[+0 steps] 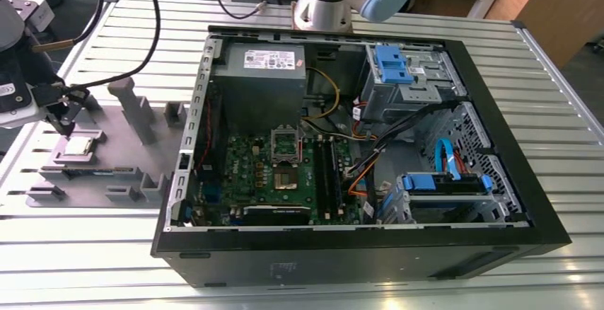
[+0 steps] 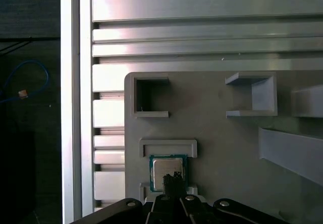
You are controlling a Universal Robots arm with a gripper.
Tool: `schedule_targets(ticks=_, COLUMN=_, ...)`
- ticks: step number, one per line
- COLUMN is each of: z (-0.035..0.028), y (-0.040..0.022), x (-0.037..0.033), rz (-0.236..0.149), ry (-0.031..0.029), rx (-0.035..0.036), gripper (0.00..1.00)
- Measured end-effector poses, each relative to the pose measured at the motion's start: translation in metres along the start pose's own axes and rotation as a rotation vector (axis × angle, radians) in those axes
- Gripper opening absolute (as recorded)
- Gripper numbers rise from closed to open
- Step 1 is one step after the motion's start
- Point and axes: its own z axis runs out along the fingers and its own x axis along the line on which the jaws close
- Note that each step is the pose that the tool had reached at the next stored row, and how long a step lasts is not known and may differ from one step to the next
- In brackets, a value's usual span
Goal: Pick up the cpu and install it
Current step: 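Pick up the cpu and move it towards the insertion slot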
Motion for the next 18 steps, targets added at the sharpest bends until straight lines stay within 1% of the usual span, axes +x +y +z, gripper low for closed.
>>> schedule_targets(ticks=3, z=0.0001, y=0.0, x=0.0, rz=0.0, ry=0.0, rx=0.0, gripper=0.11)
schedule_targets(ticks=7, z=0.0025, y=-0.0001, x=-0.0001, rz=0.0, ry=0.0, rx=0.0, gripper=0.11)
schedule_targets(ticks=14, z=0.0103, y=-0.0004, x=-0.0003, rz=0.0, ry=0.0, rx=0.0, gripper=0.11)
schedule_targets(ticks=18, z=0.0128, y=-0.0006, x=-0.0003, rz=0.0, ry=0.0, rx=0.0001, gripper=0.11)
